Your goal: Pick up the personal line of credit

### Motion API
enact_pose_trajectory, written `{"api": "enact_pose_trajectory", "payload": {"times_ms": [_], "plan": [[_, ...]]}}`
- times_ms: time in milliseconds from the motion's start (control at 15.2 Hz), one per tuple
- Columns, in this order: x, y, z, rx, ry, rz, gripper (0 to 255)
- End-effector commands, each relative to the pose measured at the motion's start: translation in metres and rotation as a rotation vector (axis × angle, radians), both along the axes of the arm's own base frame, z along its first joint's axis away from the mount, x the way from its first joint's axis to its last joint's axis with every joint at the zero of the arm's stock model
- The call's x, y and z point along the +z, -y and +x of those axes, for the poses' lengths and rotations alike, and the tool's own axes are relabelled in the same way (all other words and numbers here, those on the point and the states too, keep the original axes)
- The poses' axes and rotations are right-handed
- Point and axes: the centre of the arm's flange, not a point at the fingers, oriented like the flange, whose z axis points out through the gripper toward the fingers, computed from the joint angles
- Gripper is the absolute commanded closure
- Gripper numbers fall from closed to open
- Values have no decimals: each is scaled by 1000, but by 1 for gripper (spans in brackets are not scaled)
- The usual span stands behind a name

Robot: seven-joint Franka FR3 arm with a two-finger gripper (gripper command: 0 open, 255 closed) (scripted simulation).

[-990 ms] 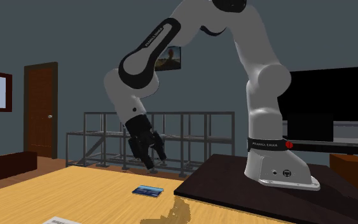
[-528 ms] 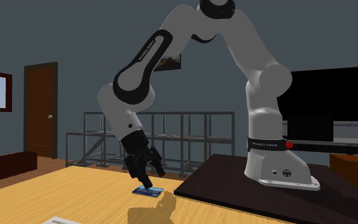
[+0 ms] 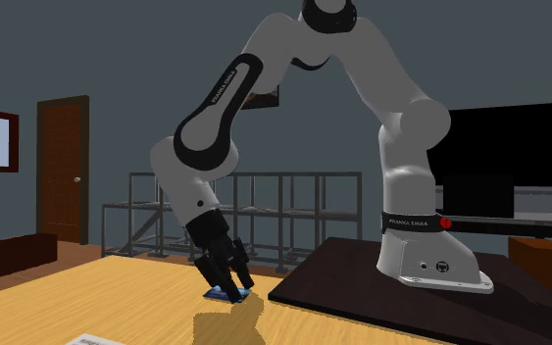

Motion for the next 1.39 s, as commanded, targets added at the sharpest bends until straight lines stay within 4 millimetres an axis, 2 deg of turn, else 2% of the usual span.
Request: {"api": "enact_pose_trajectory", "payload": {"times_ms": [0,330,1320], "plan": [[0,0,0,0,0,0,255],[0,1,0,0,0,0,255],[79,1,0,0,0,0,255]]}}
